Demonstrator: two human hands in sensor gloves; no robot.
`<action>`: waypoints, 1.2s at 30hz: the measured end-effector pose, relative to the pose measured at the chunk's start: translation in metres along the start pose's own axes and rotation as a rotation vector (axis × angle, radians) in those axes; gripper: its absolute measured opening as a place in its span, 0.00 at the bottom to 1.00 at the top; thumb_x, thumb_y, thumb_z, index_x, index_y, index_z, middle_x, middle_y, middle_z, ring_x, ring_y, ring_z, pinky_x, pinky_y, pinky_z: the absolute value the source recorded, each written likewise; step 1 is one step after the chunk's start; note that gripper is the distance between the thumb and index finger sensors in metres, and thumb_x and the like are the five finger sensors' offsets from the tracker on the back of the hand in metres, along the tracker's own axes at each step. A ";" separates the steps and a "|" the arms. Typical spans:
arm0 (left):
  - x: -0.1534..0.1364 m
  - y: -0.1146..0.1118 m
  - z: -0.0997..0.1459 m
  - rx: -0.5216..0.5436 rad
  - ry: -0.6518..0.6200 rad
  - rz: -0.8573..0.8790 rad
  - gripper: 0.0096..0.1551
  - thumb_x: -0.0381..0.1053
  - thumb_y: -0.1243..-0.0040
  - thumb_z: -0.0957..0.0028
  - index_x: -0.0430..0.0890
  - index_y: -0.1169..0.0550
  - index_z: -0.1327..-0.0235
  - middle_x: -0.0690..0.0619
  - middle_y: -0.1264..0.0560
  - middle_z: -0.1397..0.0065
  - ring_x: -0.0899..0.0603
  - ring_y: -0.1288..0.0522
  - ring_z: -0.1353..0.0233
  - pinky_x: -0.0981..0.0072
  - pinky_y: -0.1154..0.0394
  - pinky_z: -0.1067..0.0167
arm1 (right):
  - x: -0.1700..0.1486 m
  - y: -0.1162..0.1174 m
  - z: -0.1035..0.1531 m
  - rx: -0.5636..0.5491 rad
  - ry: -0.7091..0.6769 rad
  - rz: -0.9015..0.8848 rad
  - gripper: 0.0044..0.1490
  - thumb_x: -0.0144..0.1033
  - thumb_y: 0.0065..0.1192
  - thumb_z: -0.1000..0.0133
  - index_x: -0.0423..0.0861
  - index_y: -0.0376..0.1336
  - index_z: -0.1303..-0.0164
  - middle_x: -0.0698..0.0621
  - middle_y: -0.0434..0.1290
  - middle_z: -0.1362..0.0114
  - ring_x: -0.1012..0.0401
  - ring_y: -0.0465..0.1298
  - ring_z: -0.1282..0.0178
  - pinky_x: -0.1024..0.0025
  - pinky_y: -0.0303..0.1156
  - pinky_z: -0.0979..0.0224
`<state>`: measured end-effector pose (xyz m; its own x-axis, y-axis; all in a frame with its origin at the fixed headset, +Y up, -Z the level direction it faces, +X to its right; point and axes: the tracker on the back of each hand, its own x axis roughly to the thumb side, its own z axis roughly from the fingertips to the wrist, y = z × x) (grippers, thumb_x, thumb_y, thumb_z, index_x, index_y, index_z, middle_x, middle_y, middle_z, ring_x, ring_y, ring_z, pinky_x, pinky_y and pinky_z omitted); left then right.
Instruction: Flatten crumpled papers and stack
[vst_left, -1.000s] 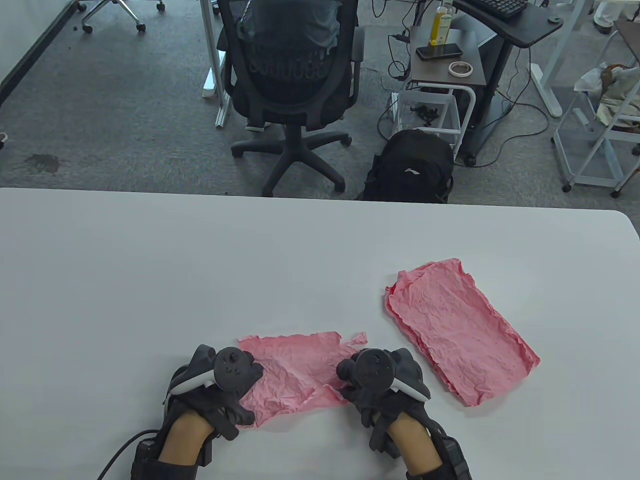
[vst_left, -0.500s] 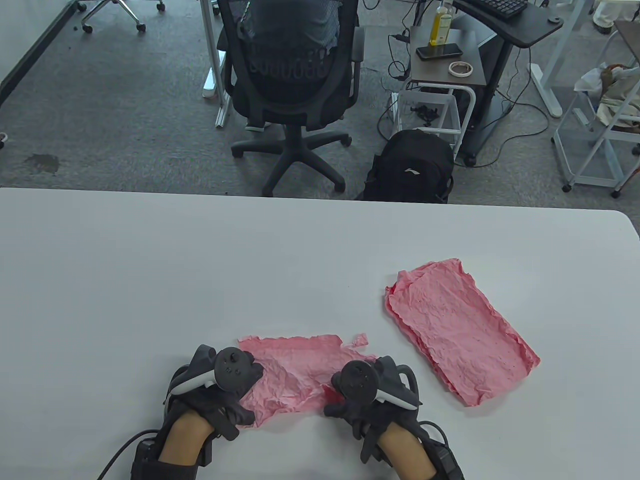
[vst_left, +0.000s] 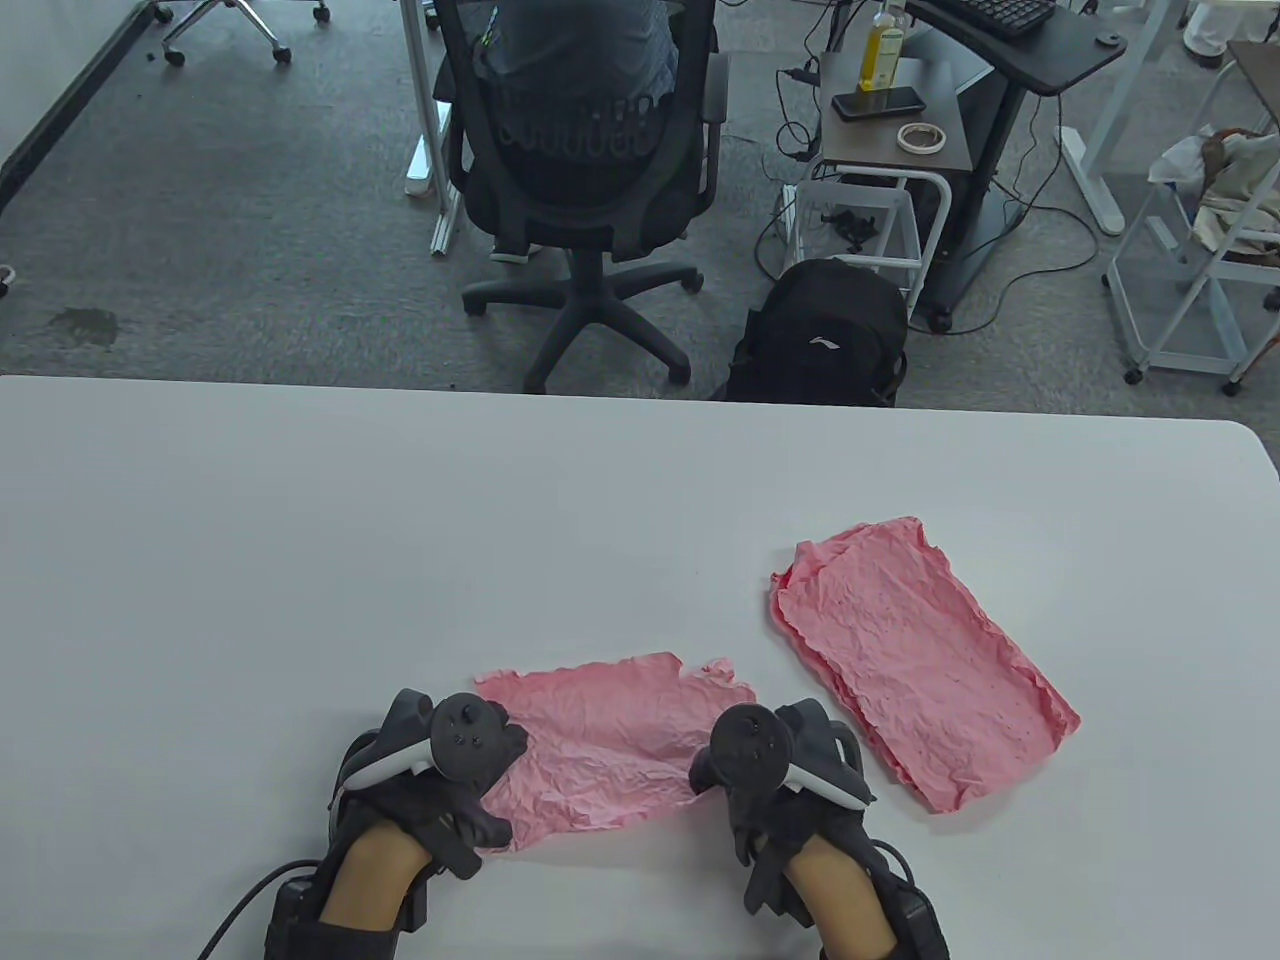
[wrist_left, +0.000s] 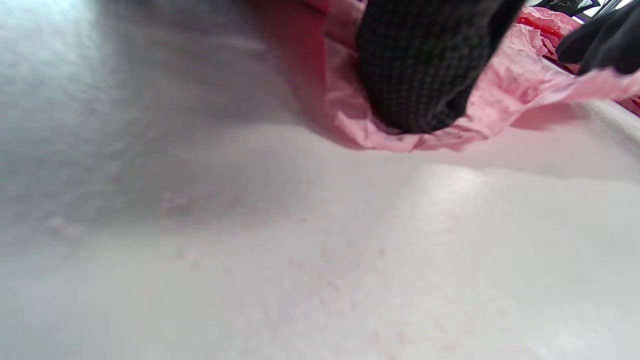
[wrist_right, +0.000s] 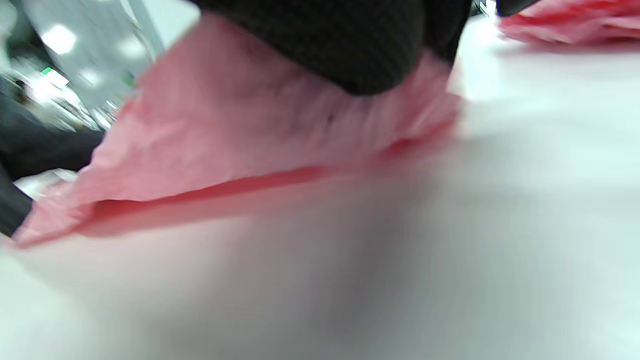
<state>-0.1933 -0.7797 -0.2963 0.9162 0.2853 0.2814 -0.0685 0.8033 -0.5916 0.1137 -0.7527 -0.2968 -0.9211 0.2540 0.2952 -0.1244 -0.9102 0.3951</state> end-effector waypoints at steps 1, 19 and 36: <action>0.000 0.000 0.000 0.000 0.000 -0.001 0.56 0.59 0.29 0.54 0.49 0.46 0.18 0.47 0.59 0.17 0.33 0.62 0.15 0.29 0.58 0.25 | -0.004 0.000 0.002 0.027 0.026 0.008 0.26 0.11 0.60 0.51 0.45 0.77 0.49 0.41 0.75 0.35 0.36 0.60 0.23 0.26 0.46 0.28; 0.002 -0.001 0.002 -0.012 0.034 -0.019 0.57 0.59 0.29 0.55 0.50 0.47 0.18 0.47 0.60 0.17 0.34 0.61 0.15 0.30 0.56 0.25 | 0.019 0.026 -0.016 0.069 0.059 0.025 0.43 0.19 0.62 0.49 0.44 0.48 0.24 0.41 0.45 0.17 0.39 0.47 0.21 0.46 0.56 0.28; 0.024 -0.006 0.000 -0.036 0.013 -0.107 0.60 0.62 0.29 0.57 0.48 0.48 0.19 0.45 0.59 0.17 0.33 0.62 0.15 0.30 0.56 0.25 | 0.040 0.039 -0.034 0.149 -0.093 0.064 0.39 0.35 0.51 0.44 0.56 0.44 0.23 0.44 0.36 0.16 0.40 0.37 0.19 0.38 0.44 0.25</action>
<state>-0.1708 -0.7773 -0.2861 0.9224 0.1919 0.3351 0.0442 0.8096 -0.5853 0.0592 -0.7890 -0.2989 -0.8866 0.2320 0.4001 -0.0040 -0.8689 0.4950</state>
